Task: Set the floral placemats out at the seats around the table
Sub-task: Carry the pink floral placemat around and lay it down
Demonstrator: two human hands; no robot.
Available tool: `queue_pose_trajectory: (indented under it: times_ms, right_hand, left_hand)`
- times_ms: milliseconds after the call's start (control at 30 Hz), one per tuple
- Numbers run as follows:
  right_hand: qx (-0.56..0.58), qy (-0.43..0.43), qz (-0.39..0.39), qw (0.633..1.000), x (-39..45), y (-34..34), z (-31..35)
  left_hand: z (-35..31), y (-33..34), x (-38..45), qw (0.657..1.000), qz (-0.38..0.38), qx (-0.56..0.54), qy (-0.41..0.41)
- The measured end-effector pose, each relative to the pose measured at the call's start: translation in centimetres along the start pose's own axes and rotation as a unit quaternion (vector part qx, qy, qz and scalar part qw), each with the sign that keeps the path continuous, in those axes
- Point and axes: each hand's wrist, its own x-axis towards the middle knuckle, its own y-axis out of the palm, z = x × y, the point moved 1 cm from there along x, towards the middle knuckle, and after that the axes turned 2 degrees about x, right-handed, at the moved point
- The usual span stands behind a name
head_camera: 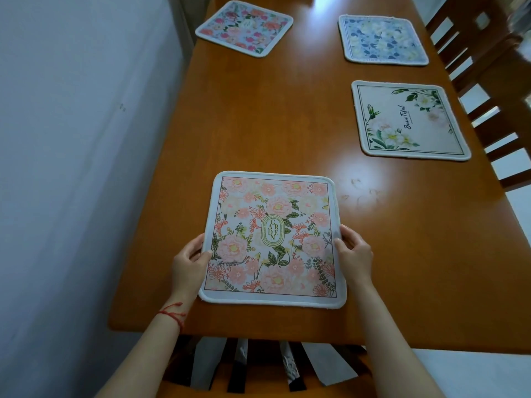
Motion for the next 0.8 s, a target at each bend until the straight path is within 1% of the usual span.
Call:
queue_pose_trajectory:
  times_ms: [167,367,467,533,633,700,800]
  right_hand:
    - [-0.007,0.003,-0.014,1.000,-0.1,-0.2,0.0]
    - [-0.018,0.005,-0.014,1.000,-0.1,-0.3,0.0]
    - [-0.029,-0.005,-0.009,1.000,-0.2,-0.4,0.2]
    - [-0.051,-0.011,-0.003,0.999,-0.3,-0.4,0.4]
    - [-0.091,-0.024,0.002,0.996,-0.8,-0.4,0.7]
    - [-0.114,-0.033,0.012,0.993,-1.2,-0.4,0.9]
    - [-0.164,-0.053,0.032,0.985,-1.9,-0.2,1.2]
  left_hand:
    - [0.1,0.2,-0.2,1.000,0.005,0.015,0.007]
    - [0.2,0.6,-0.2,1.000,0.010,0.018,0.014]
    - [0.4,0.4,-0.2,0.999,0.009,0.040,0.024]
    - [0.5,0.3,-0.2,0.997,0.010,0.074,0.034]
    - [0.0,0.7,-0.9,0.986,0.015,0.146,0.079]
    - [-0.4,1.1,-1.4,0.972,0.021,0.197,0.126]
    - [-1.1,1.7,-1.8,0.950,0.050,0.249,0.183]
